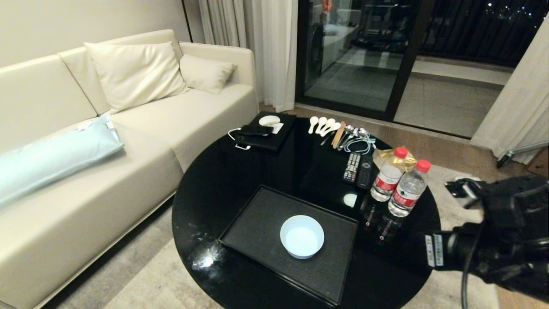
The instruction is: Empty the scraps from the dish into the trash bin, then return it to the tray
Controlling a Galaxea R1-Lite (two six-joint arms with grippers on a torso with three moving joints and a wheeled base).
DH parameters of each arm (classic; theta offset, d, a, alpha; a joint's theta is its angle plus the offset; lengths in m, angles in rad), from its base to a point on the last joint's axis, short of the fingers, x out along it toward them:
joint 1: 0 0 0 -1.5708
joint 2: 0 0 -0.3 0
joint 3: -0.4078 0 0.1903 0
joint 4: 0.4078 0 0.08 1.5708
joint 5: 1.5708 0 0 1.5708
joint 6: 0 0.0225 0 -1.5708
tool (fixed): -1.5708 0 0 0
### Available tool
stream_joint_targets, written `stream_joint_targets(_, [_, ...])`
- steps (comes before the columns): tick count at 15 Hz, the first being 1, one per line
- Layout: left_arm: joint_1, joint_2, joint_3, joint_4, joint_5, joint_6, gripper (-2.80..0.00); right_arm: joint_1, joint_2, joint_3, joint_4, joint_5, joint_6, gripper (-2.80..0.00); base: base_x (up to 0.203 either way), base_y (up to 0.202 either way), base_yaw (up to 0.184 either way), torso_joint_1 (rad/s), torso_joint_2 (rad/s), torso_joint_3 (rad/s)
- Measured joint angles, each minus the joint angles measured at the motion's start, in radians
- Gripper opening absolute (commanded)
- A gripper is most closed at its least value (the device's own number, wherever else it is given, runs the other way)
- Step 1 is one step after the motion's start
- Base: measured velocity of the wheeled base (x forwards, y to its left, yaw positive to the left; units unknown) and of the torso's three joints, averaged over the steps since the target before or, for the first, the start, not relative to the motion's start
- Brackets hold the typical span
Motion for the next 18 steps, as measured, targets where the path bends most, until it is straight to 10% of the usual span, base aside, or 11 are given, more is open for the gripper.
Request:
stream_joint_targets(9, [0.000,0.000,0.000,0.000,0.000,0.001,-2.80,-0.071,-0.630,0.475,-0.051,0.012,-0.162,-2.80,0.000,0.000,0.000,0.000,0.00,0.000])
stream_joint_targets(18, [0.000,0.000,0.000,0.000,0.000,0.000,-2.80,-0.193,-1.050,0.534,0.142,0.234,-0.318,-2.80,0.000,0.000,0.000,0.000,0.00,0.000])
